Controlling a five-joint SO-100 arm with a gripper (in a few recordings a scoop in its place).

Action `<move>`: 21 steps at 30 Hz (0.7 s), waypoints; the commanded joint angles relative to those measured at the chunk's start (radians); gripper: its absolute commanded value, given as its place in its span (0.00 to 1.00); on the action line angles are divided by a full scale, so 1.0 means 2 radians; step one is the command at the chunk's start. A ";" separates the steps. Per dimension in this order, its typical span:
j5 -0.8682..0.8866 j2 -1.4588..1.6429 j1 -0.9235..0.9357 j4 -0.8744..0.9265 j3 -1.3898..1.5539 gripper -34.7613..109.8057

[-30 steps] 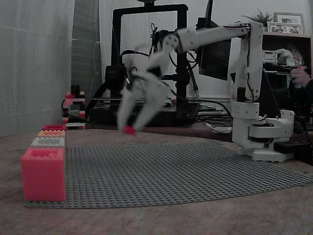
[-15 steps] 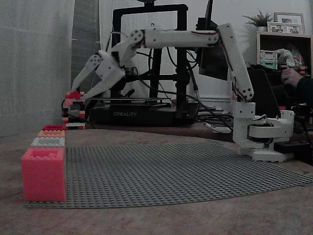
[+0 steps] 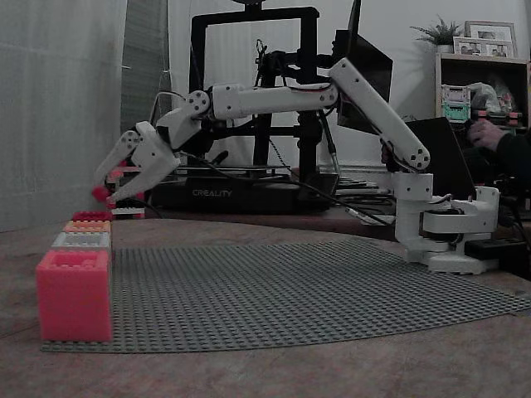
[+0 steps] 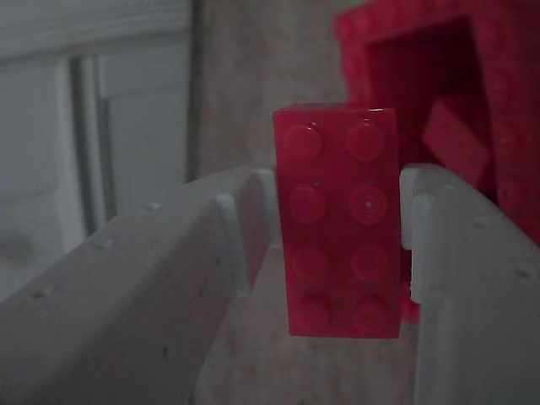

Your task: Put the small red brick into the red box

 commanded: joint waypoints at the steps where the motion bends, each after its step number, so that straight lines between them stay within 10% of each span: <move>1: -0.012 0.015 -0.001 -0.010 -0.058 0.27; 21: -0.021 0.190 -0.014 0.008 0.101 0.24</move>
